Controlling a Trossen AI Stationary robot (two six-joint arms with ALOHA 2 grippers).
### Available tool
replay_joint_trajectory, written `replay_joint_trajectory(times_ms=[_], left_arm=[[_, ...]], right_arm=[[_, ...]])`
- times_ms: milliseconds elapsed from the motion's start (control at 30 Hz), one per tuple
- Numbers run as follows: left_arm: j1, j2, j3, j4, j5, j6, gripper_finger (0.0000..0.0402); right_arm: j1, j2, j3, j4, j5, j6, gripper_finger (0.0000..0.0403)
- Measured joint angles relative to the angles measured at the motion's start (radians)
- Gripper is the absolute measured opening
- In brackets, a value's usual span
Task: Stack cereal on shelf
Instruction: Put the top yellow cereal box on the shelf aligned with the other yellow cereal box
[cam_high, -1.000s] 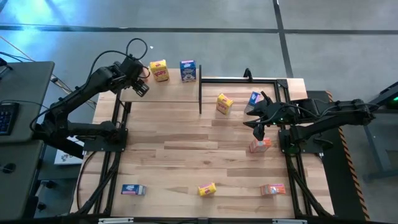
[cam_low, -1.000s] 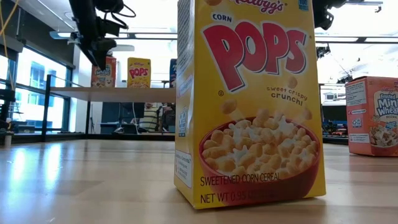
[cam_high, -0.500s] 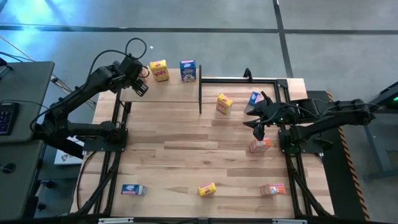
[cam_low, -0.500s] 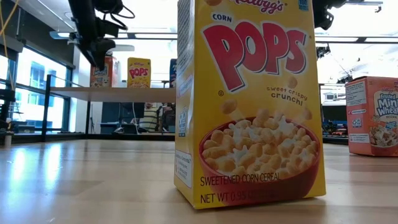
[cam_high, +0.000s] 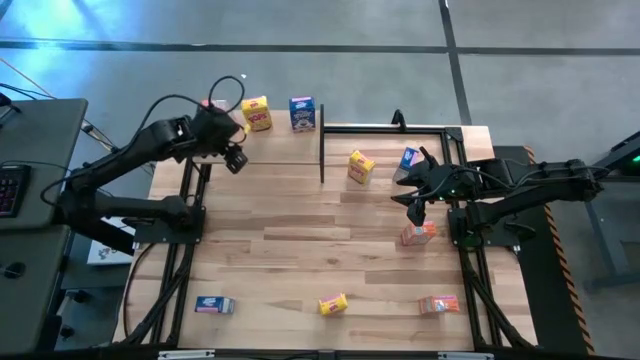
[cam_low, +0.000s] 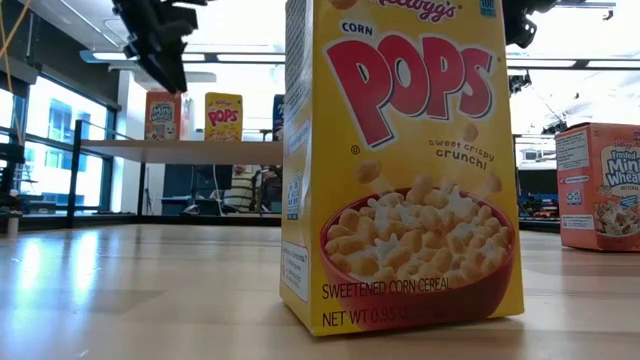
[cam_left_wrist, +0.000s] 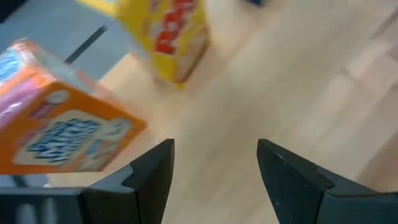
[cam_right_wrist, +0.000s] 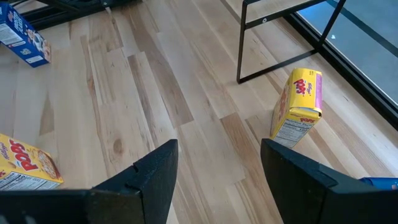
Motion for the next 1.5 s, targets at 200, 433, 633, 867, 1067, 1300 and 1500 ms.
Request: replay_joint_trajectory(times_ms=[200, 433, 633, 867, 1067, 1300, 1500], left_arm=[[-0.122, 0.0, 0.0, 0.0, 0.0, -0.05, 0.0221], [-0.267, 0.0, 0.0, 0.0, 0.002, -0.143, 0.0221], [-0.375, 0.0, 0.0, 0.003, 0.002, -0.233, 0.0221], [-0.478, 0.005, 0.0, 0.008, 0.001, -0.301, 0.0221], [-0.549, 0.006, 0.0, 0.058, 0.001, -0.334, 0.0221], [-0.612, 0.006, 0.0, 0.159, 0.001, -0.334, 0.0221], [-0.636, 0.006, 0.0, 0.232, 0.0, -0.333, 0.0221]], right_arm=[[0.0, 0.0, 0.0, 0.0, 0.0, 0.0, 0.0223], [0.0, 0.0, 0.0, 0.0, 0.0, 0.0, 0.0223], [0.0, 0.0, 0.0, 0.0, 0.0, 0.0, 0.0223], [0.0, 0.0, 0.0, 0.0, 0.0, 0.0, 0.0223], [0.0, 0.0, 0.0, 0.002, 0.0, 0.0, 0.0223], [-0.003, 0.0, 0.0, 0.05, 0.009, -0.024, 0.0223], [-0.035, 0.0, 0.0, 0.193, 0.023, -0.146, 0.0223]])
